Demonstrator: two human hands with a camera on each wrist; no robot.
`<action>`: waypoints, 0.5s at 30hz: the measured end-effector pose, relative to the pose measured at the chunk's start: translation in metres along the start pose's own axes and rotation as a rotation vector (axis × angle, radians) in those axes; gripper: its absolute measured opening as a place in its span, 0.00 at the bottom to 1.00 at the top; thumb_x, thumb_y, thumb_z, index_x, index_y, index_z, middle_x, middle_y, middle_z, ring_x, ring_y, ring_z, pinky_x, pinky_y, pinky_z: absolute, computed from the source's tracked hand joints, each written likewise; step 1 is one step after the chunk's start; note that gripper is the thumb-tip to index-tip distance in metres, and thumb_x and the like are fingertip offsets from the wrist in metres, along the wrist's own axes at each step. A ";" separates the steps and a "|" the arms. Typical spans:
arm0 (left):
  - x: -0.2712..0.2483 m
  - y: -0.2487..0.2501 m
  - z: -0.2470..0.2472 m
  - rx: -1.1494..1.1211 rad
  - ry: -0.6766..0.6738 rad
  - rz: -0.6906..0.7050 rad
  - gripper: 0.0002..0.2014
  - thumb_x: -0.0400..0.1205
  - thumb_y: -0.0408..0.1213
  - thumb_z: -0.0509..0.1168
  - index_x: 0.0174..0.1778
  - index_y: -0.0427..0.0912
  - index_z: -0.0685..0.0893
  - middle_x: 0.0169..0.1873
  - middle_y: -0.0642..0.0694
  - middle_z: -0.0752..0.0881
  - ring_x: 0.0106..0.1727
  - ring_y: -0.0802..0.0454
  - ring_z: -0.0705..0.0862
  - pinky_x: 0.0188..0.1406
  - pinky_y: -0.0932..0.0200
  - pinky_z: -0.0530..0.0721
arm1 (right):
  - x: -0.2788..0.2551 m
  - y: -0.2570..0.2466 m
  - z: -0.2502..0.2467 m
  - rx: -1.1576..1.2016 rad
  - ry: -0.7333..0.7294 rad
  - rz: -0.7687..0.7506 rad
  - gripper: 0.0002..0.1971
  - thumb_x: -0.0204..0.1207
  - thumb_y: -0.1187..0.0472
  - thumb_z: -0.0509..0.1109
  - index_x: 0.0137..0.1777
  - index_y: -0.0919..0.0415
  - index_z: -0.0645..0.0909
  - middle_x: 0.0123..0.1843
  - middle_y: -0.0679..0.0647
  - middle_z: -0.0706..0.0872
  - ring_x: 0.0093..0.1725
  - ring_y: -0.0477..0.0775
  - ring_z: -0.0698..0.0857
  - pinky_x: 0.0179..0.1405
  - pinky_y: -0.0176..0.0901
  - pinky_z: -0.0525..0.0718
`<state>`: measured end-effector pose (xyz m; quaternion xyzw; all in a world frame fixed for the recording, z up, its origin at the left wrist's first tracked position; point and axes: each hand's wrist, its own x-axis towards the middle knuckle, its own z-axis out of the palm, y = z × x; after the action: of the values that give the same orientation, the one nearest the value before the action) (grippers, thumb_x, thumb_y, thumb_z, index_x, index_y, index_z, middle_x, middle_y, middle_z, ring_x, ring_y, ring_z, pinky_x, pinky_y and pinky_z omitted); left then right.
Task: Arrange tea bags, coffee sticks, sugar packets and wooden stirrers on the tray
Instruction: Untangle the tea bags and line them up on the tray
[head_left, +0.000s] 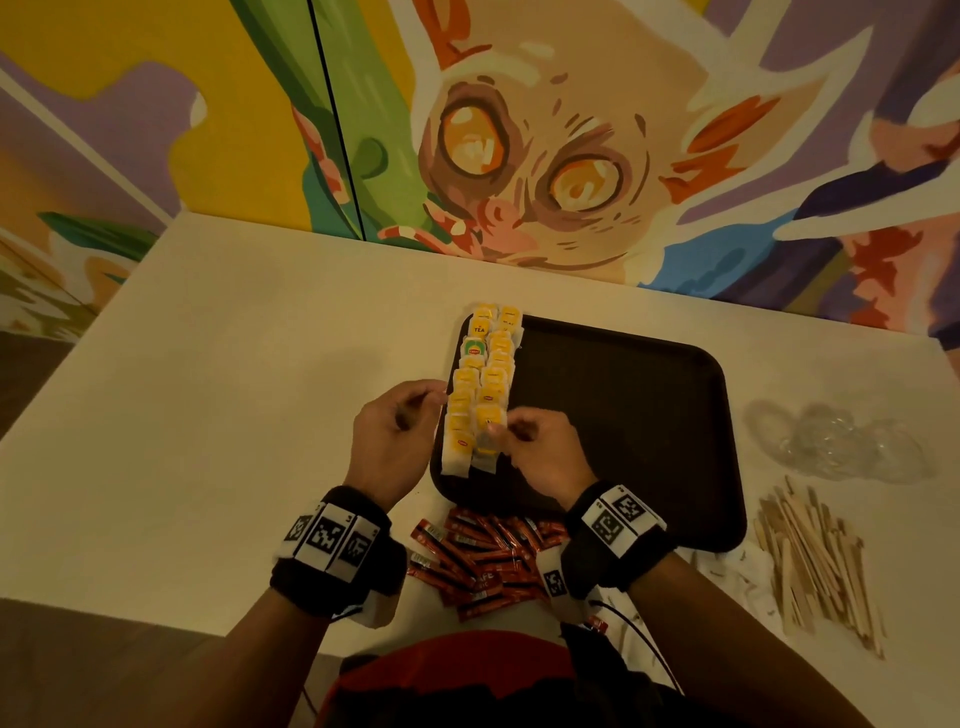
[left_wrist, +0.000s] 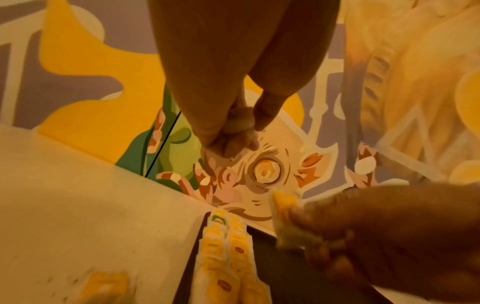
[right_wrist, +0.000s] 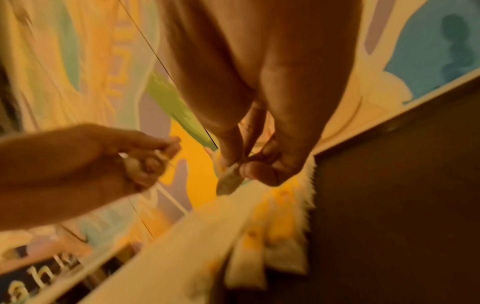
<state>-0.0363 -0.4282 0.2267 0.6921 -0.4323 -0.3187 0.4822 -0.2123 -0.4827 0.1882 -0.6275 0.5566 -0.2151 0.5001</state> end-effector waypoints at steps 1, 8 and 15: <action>-0.001 -0.004 -0.001 -0.012 -0.003 -0.033 0.07 0.83 0.35 0.66 0.49 0.49 0.89 0.41 0.55 0.90 0.32 0.63 0.80 0.40 0.68 0.81 | 0.000 0.007 0.001 -0.052 -0.028 0.043 0.07 0.79 0.51 0.74 0.48 0.53 0.89 0.42 0.46 0.89 0.38 0.42 0.85 0.43 0.42 0.84; -0.008 -0.019 -0.008 0.004 -0.015 -0.105 0.08 0.83 0.33 0.66 0.49 0.49 0.89 0.41 0.52 0.90 0.36 0.57 0.83 0.38 0.73 0.80 | 0.003 0.039 0.021 -0.230 -0.149 0.228 0.11 0.77 0.52 0.75 0.46 0.60 0.90 0.38 0.58 0.92 0.29 0.44 0.85 0.33 0.33 0.84; -0.011 -0.027 -0.012 -0.027 -0.041 -0.154 0.13 0.81 0.24 0.64 0.55 0.43 0.88 0.45 0.51 0.89 0.31 0.67 0.80 0.33 0.75 0.79 | 0.009 0.041 0.035 -0.212 0.019 0.236 0.10 0.73 0.55 0.80 0.37 0.53 0.81 0.40 0.59 0.91 0.39 0.57 0.91 0.43 0.48 0.91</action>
<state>-0.0231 -0.4093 0.2056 0.7099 -0.3834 -0.3747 0.4567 -0.2006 -0.4725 0.1358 -0.6048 0.6509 -0.1008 0.4477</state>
